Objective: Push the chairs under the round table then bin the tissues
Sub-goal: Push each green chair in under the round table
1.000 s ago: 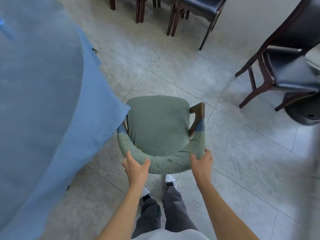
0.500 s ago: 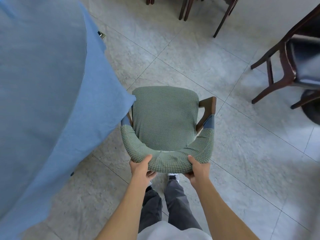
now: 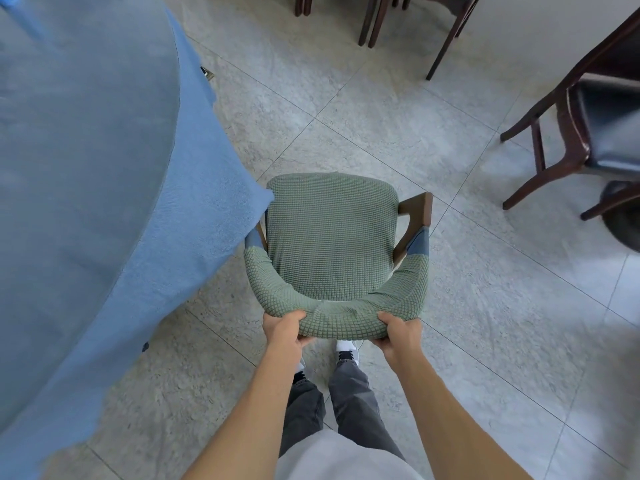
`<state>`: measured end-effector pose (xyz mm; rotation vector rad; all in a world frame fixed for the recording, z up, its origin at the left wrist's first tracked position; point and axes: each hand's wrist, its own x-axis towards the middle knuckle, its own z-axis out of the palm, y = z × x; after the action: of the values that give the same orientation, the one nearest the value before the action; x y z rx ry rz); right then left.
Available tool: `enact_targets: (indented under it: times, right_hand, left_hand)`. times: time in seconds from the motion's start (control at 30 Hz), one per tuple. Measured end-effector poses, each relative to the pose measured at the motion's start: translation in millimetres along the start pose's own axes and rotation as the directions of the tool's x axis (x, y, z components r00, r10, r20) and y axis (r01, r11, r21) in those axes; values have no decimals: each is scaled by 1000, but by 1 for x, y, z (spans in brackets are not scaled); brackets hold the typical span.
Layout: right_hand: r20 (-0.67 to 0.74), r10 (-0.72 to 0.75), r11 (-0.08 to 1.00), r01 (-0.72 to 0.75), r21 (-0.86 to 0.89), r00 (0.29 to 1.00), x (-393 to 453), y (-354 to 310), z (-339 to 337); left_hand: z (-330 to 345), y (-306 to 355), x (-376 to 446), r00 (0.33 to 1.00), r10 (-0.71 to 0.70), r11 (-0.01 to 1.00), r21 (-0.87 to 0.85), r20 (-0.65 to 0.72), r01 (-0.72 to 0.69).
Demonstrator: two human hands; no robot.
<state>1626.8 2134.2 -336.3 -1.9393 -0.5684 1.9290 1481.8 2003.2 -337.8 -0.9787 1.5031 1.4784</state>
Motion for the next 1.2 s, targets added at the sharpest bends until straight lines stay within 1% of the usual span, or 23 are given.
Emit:
enact_targets:
  times: [0.2, 0.33, 0.43, 0.6, 0.9, 1.1, 1.2]
  right_hand:
    - [17, -12, 999, 12, -34, 1000, -4, 5, -12]
    - [43, -16, 997, 19, -69, 999, -4, 9, -26]
    - [51, 0, 992, 6, -124, 999, -2, 10, -39]
    - [107, 23, 975, 1, -222, 994, 3, 3, -66]
    - [168, 53, 914, 20, -406, 984, 13, -5, -117]
    - [220, 54, 882, 57, -468, 974, 13, -11, -143]
    - [235, 68, 849, 67, -524, 970, 12, -10, -156]
  left_hand:
    - [-6, -12, -8, 999, -2, 1000, -29, -41, 1]
    - [-13, -26, -17, 999, 7, 998, -55, -42, -9]
    - [-15, -38, -25, 998, 17, 996, -85, -64, -22]
    - [-15, -67, -43, 993, 31, 993, -109, -111, -43]
    - [-11, -128, -76, 984, 31, 958, -274, -175, -79]
    - [-17, -167, -94, 981, 23, 929, -357, -194, -93]
    - [-23, -189, -105, 979, 7, 905, -415, -204, -92]
